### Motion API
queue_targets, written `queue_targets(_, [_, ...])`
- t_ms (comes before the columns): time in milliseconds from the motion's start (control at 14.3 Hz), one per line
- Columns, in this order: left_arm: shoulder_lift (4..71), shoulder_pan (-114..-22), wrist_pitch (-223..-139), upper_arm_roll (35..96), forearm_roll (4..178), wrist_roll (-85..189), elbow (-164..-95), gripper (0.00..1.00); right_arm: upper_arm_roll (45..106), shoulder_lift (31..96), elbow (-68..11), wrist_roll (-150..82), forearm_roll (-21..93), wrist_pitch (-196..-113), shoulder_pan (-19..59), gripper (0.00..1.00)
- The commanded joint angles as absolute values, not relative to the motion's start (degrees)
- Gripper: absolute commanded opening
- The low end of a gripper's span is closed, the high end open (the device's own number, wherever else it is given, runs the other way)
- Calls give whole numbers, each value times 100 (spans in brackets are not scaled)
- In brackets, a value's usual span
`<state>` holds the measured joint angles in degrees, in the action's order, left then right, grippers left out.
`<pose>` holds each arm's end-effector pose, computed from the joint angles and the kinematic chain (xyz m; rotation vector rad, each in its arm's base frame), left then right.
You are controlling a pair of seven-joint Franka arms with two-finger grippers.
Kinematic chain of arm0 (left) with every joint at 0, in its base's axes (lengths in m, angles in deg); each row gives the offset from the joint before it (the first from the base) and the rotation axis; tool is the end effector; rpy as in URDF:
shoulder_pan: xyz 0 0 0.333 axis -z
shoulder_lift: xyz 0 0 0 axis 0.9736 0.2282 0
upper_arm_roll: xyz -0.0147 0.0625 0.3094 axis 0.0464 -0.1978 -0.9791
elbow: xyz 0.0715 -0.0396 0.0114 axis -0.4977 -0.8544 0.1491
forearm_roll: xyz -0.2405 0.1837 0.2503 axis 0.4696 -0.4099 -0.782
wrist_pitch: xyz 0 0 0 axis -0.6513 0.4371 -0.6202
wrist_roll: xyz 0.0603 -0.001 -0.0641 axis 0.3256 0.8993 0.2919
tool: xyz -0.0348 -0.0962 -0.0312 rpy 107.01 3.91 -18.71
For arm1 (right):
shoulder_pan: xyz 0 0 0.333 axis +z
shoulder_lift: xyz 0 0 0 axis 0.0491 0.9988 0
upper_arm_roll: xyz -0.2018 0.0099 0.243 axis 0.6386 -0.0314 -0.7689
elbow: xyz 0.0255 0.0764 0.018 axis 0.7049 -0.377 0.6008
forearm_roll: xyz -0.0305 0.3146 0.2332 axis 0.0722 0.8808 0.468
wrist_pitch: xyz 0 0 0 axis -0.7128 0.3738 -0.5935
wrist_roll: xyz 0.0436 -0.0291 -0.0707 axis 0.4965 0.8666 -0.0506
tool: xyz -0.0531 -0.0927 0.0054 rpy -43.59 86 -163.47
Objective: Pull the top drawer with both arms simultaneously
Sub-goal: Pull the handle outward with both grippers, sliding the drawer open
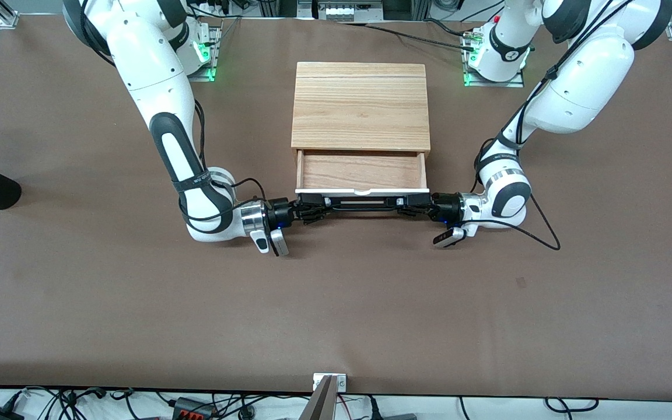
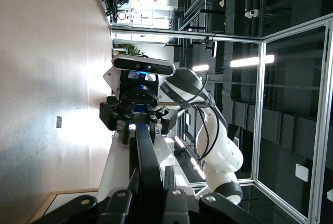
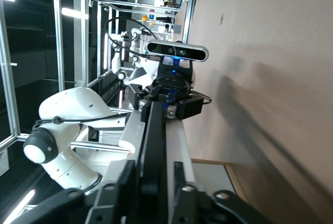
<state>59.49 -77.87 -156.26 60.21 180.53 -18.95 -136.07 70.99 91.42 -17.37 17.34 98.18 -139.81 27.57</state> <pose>0.5646 -0.2165 0.1259 1.3782 0.0253 0.0080 0.5973 0.3613 0.1555 -1.6059 -0.2493 0.0459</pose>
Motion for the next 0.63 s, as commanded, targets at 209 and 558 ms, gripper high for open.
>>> queue_targets(209, [6006,-7830,-15874,6055,18275,-1402,-13158,90,7088,9248,-1539,1773,9806,-13944,2768,100])
queue_targets(558, [6015,-7813,-15865,5783,17943,-1437,-12711,100,7097,9239,-1513,1773,9797,-13952,2760,100])
